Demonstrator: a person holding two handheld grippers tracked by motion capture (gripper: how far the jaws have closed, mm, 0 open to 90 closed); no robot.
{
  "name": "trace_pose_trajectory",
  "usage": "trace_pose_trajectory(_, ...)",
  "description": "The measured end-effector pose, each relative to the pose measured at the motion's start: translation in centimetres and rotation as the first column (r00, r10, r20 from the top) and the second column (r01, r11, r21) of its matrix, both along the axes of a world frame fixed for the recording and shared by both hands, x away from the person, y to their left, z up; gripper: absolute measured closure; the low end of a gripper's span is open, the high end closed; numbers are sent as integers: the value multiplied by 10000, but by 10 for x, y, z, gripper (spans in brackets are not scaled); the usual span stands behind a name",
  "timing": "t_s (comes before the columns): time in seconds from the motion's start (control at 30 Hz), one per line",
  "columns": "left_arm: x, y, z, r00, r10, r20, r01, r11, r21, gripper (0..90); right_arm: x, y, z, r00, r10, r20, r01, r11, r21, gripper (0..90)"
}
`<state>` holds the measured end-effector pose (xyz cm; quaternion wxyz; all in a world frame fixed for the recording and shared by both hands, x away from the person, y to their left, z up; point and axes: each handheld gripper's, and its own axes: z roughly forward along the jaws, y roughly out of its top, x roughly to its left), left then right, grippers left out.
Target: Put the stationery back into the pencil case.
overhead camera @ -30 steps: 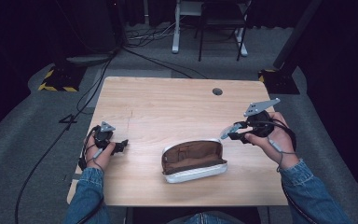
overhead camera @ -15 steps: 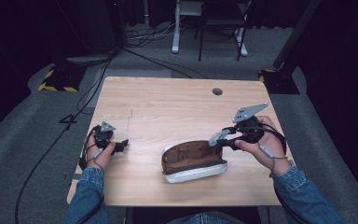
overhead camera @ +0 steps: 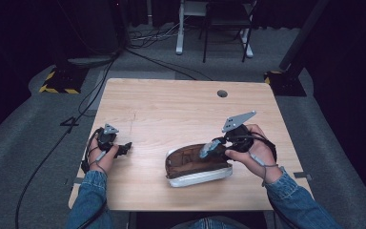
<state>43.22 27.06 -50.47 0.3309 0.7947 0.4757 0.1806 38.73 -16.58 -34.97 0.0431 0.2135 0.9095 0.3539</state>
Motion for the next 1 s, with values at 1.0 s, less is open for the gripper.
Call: trace_pose_trajectory(1.0,1,-1,0,9999,-105,15,105,9999,63,163,-8,39,-27,9980,396,-496,-410,9988,-264,496)
